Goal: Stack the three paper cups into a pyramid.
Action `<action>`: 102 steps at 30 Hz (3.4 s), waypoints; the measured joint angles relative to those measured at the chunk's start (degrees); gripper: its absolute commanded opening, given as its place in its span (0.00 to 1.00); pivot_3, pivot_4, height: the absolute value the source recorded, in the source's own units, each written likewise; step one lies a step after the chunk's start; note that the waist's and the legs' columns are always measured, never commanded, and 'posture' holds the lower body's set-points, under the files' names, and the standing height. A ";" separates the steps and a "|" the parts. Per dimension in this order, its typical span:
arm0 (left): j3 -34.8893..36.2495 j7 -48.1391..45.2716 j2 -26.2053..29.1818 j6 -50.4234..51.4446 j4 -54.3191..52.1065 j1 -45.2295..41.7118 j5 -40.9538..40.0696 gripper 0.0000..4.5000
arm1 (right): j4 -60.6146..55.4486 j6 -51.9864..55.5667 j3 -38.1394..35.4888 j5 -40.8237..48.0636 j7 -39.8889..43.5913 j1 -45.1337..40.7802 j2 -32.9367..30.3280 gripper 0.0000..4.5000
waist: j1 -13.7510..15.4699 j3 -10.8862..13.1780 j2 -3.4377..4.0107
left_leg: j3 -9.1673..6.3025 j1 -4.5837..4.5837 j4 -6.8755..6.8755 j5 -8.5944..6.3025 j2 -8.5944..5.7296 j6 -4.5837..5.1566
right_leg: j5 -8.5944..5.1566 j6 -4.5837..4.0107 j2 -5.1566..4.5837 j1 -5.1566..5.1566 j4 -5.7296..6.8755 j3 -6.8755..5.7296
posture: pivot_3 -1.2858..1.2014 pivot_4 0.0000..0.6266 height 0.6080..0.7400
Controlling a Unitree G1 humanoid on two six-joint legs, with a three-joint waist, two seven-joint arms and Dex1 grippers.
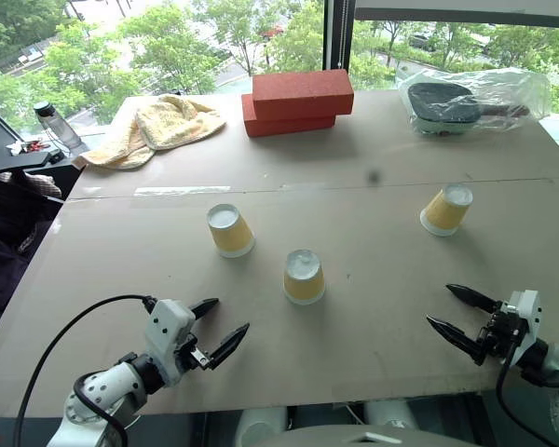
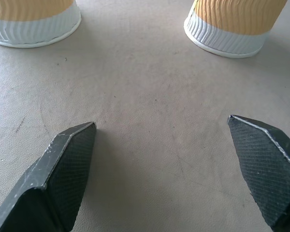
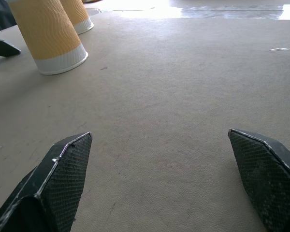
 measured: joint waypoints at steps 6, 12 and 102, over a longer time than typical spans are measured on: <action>-3.02 1.29 -6.53 -8.19 1.97 1.22 3.08 1.00 | 4.50 -0.85 -0.28 -0.89 1.38 -3.98 -3.20 0.99 | 0.04 0.08 0.02 | 0.10 -0.06 0.01 0.00 -0.10 0.00 | 0.03 -0.03 -0.12 0.01 -0.26 0.05 | 0.52 0.24 0.93; -5.48 1.42 -7.94 -12.37 3.38 1.37 4.60 1.00 | 6.75 -0.89 -1.24 -0.87 1.85 -6.05 -4.97 0.99 | 1.41 0.02 0.21 | 0.08 -0.20 -0.10 -0.01 -0.12 0.01 | 0.05 -0.03 -0.12 0.00 -0.52 -0.05 | 0.52 0.24 0.93; 15.29 -27.66 21.57 19.00 -9.92 -22.78 -30.30 1.00 | 2.54 11.48 24.34 -11.06 -7.33 -39.73 11.59 0.97 | -0.28 1.11 -0.73 | -0.07 -0.18 0.13 0.14 -0.04 -0.20 | 0.18 0.21 0.54 -0.20 0.28 -0.32 | 0.52 0.24 0.93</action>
